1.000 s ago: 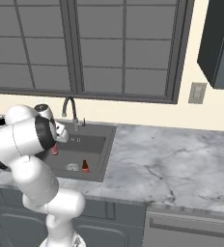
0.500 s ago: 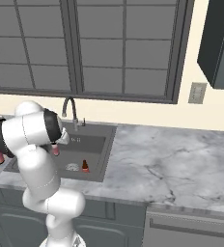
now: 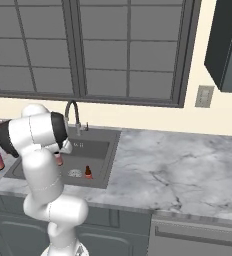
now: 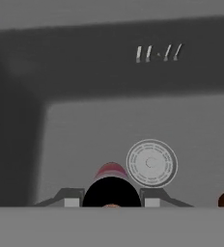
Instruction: Place the large bottle from the dining counter next to the other large bottle outside the sink, and place the small bottle from the dining counter next to the other small bottle inside the sink.
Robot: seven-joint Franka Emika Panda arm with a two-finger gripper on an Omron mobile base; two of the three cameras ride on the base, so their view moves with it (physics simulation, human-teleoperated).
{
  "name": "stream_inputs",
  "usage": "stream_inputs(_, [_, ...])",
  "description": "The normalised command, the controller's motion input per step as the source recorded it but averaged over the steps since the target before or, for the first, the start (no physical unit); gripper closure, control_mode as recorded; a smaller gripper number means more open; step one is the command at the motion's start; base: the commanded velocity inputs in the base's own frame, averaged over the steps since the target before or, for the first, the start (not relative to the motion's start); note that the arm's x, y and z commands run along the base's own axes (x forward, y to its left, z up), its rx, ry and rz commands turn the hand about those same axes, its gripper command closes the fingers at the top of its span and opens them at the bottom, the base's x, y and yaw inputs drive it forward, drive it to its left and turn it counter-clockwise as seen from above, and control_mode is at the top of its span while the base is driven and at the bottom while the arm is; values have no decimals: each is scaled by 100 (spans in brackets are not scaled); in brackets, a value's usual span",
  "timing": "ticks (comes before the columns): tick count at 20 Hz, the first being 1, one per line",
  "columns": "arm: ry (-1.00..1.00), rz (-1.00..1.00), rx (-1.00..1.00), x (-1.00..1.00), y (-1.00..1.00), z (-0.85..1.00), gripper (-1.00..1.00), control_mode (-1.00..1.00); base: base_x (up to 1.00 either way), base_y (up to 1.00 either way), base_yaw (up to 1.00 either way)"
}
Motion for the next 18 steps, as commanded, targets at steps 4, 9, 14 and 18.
stream_inputs(4, [0,0,-1,0,0,-22,100,-100,0,0,0])
stream_inputs(9, [0,0,0,0,0,-26,100,-100,0,0,0])
stream_inputs(14, [0,0,0,0,0,-24,100,-100,0,0,0])
stream_inputs(18, [3,0,0,3,0,-1,100,-100,0,0,0])
